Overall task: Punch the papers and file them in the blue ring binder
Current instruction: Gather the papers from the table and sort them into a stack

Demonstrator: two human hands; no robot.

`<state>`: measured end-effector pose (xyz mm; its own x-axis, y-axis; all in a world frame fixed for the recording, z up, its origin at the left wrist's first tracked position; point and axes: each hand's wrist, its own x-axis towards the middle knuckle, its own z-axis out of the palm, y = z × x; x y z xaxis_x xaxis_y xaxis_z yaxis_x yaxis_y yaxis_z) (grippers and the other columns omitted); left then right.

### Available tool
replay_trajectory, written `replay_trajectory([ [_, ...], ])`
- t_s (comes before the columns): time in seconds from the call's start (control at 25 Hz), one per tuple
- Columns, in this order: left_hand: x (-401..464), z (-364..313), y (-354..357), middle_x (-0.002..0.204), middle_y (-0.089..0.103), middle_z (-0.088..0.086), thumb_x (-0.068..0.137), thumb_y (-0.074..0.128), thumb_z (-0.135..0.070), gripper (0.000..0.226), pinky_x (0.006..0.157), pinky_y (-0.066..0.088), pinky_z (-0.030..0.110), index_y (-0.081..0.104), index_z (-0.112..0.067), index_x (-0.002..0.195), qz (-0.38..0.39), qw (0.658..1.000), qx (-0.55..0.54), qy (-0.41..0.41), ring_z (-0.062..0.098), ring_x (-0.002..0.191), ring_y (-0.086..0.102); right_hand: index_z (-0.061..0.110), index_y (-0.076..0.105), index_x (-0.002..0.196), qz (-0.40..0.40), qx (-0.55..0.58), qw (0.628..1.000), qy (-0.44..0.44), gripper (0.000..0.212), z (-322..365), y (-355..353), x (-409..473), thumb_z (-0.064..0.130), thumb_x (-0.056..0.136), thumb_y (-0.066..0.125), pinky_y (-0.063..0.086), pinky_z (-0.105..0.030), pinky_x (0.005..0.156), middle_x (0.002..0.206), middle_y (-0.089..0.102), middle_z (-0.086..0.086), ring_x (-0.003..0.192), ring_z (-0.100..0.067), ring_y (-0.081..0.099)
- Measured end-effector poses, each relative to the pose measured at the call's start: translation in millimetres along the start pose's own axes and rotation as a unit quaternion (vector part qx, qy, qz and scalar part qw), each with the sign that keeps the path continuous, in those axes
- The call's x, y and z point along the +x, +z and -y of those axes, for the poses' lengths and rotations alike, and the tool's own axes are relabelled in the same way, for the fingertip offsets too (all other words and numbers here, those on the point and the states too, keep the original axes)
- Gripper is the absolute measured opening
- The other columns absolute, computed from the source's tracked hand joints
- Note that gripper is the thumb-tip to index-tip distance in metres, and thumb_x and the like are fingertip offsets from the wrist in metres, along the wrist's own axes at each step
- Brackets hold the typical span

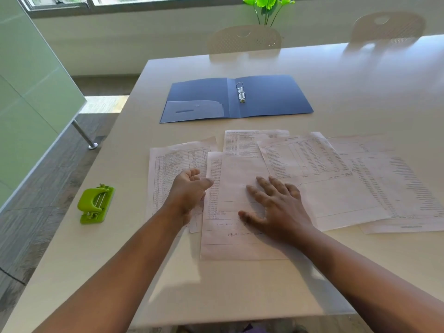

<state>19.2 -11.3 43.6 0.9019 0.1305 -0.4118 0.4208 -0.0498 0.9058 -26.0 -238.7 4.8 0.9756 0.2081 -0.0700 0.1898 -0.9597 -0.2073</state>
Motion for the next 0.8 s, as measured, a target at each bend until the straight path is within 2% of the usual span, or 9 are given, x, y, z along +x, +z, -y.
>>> replay_trajectory([
  [0.08,1,0,0,0.124,0.066,0.007,0.089,0.073,-0.009,0.056,0.090,0.057,0.037,0.048,-0.010,0.139,-0.007,1.000,-0.014,-0.001,0.023,0.107,0.067,0.039,0.021,0.159,0.001,-0.003,1.000,0.001,0.088,-1,1,0,0.087,0.085,0.024,0.007,-0.050,0.124,0.171,0.012,0.004,0.158,-0.022,0.005],
  [0.16,-4,0,3,0.112,0.072,0.009,0.091,0.071,-0.008,0.038,0.074,0.059,0.033,0.056,-0.008,0.126,0.007,1.000,0.019,0.007,0.022,0.091,0.073,0.039,0.021,0.159,0.001,0.001,1.000,0.002,0.089,-1,2,1,0.087,0.085,0.023,0.006,-0.050,0.124,0.171,0.012,0.003,0.158,-0.022,0.004],
  [0.28,-12,4,6,0.095,0.079,0.010,0.090,0.072,-0.004,0.019,0.074,0.064,0.041,0.068,-0.007,0.109,0.013,0.995,0.091,0.049,0.023,0.080,0.078,0.039,0.022,0.159,-0.001,0.007,1.000,-0.001,0.088,-1,3,2,0.088,0.085,0.023,0.006,-0.049,0.123,0.171,0.013,0.004,0.158,-0.022,0.005],
  [0.36,-17,4,7,0.086,0.080,0.005,0.089,0.075,-0.004,0.019,0.070,0.065,0.037,0.070,-0.008,0.106,0.003,0.991,0.110,0.075,0.019,0.076,0.078,0.039,0.022,0.159,-0.001,0.011,1.000,-0.005,0.086,-1,3,2,0.086,0.087,0.023,0.005,-0.048,0.124,0.171,0.014,0.004,0.158,-0.020,0.005],
  [0.44,-22,-1,6,0.085,0.080,0.002,0.088,0.076,-0.006,0.019,0.068,0.064,0.032,0.071,-0.011,0.106,-0.010,0.987,0.131,0.093,0.016,0.075,0.078,0.038,0.022,0.159,0.004,0.014,1.000,-0.007,0.082,-2,1,3,0.081,0.090,0.024,0.005,-0.047,0.124,0.171,0.013,0.005,0.158,-0.019,0.004],
  [0.6,-21,-21,-6,0.093,0.078,-0.002,0.089,0.075,-0.015,0.021,0.078,0.064,0.041,0.071,-0.019,0.110,-0.056,0.966,0.203,0.147,0.015,0.080,0.076,0.035,0.024,0.159,0.016,0.001,1.000,-0.002,0.077,-7,-7,11,0.075,0.094,0.029,0.004,-0.048,0.125,0.171,0.014,0.002,0.158,-0.019,0.005],
  [0.8,-34,-58,-25,0.108,0.077,0.004,0.090,0.071,-0.016,0.028,0.080,0.056,0.030,0.071,-0.014,0.118,-0.122,0.898,0.344,0.246,0.023,0.095,0.074,0.032,0.027,0.158,0.025,-0.014,1.000,0.002,0.076,-9,-11,20,0.074,0.095,0.029,0.007,-0.051,0.123,0.170,0.017,0.001,0.157,-0.020,0.011],
])
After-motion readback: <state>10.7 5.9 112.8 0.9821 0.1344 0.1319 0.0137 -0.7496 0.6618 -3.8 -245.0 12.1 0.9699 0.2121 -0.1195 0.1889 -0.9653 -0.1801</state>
